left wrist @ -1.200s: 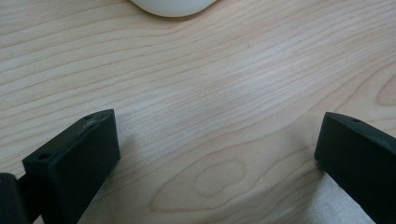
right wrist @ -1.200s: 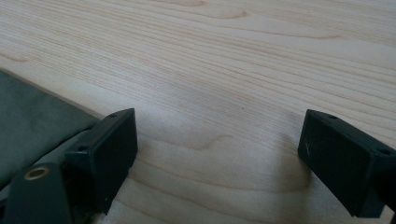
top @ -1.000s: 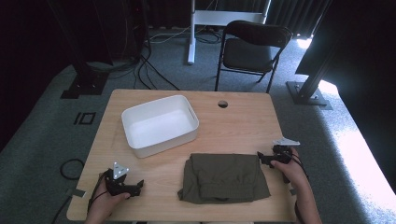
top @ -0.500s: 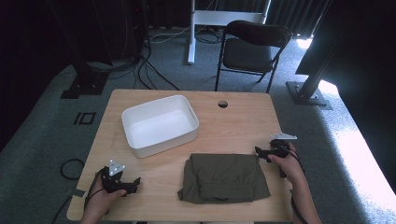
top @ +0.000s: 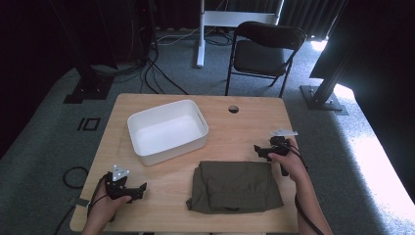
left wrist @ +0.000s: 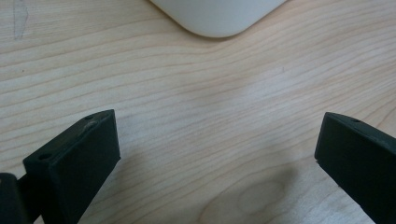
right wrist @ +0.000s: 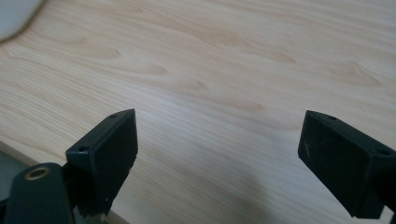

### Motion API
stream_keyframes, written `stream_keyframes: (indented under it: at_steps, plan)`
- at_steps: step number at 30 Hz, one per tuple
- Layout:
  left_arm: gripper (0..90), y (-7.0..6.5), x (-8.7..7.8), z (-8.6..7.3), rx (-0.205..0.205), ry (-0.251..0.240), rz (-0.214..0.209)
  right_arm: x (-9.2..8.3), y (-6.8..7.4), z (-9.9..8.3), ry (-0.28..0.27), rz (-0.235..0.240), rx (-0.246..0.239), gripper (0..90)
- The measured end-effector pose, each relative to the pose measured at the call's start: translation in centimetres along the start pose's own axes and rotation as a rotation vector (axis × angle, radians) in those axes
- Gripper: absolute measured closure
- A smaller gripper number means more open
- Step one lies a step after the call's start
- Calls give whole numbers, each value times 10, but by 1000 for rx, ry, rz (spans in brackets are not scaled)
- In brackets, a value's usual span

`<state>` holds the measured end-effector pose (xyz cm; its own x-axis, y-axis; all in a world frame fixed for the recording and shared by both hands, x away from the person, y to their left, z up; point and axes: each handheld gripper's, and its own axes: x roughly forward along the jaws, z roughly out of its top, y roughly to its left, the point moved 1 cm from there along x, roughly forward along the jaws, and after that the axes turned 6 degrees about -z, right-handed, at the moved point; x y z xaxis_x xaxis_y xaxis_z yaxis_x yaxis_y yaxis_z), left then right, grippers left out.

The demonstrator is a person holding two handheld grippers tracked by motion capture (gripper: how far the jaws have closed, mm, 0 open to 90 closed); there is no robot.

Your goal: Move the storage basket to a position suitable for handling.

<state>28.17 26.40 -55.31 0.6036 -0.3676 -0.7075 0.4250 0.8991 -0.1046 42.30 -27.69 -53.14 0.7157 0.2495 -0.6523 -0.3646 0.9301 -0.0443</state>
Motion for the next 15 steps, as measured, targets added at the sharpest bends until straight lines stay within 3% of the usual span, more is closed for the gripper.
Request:
stream_keyframes:
  at_steps: [15]
  plan:
    - [9, 1, -8, 13, -1, -26, -3, 13, 46, 34, -39, 116, -33, 118]
